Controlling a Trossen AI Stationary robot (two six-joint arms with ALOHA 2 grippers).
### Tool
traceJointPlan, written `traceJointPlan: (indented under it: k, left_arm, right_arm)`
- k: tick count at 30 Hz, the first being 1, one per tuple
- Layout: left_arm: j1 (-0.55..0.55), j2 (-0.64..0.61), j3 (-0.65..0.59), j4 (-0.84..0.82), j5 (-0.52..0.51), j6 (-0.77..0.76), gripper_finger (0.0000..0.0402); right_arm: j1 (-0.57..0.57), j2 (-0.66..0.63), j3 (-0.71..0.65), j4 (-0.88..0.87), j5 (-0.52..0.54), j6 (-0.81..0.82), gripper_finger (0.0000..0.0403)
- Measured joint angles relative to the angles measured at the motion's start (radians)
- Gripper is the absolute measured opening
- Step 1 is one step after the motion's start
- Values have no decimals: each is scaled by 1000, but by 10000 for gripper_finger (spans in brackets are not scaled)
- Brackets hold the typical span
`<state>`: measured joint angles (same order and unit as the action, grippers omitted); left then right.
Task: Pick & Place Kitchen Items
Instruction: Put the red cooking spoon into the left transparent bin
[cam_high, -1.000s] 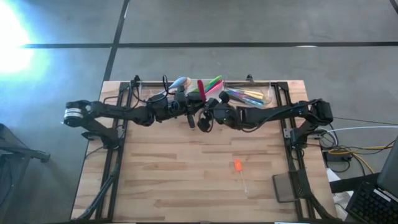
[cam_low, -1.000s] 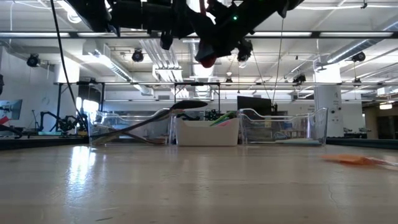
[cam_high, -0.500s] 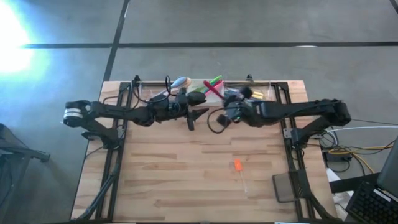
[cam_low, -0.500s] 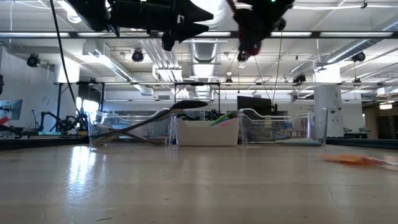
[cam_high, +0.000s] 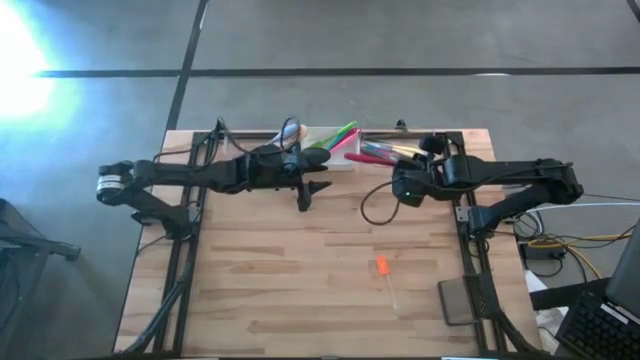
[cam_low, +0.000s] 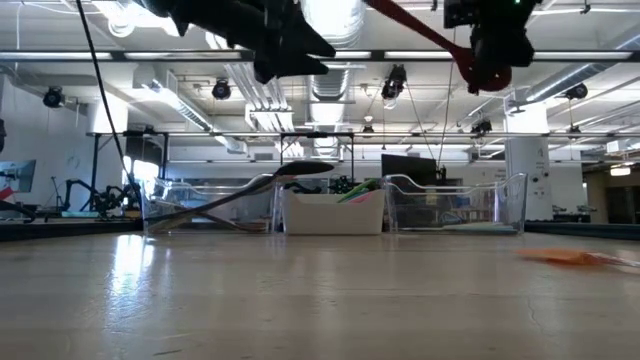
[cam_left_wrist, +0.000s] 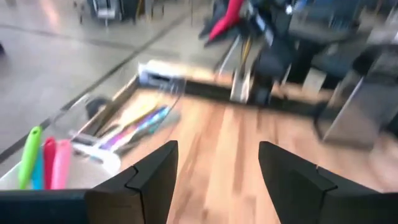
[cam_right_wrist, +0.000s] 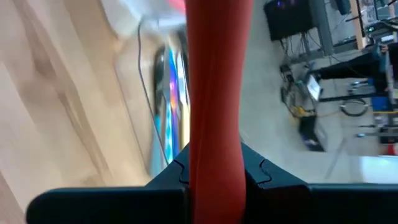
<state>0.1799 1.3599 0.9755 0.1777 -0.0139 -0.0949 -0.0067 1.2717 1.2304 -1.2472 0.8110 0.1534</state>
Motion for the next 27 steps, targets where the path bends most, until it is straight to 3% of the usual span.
traceJointPlan:
  k: [7,18,27]
  left_arm:
    - [2,24,214,-398,-6,177,229]
    - [-1,127,470,-781,-113,404,229]
    - [-32,296,553,-886,-121,485,229]
  right_arm:
    - [0,93,0,-139,-66,-4,33]
    - [0,322,20,-233,-87,-5,33]
    - [0,437,164,-255,-86,-65,33]
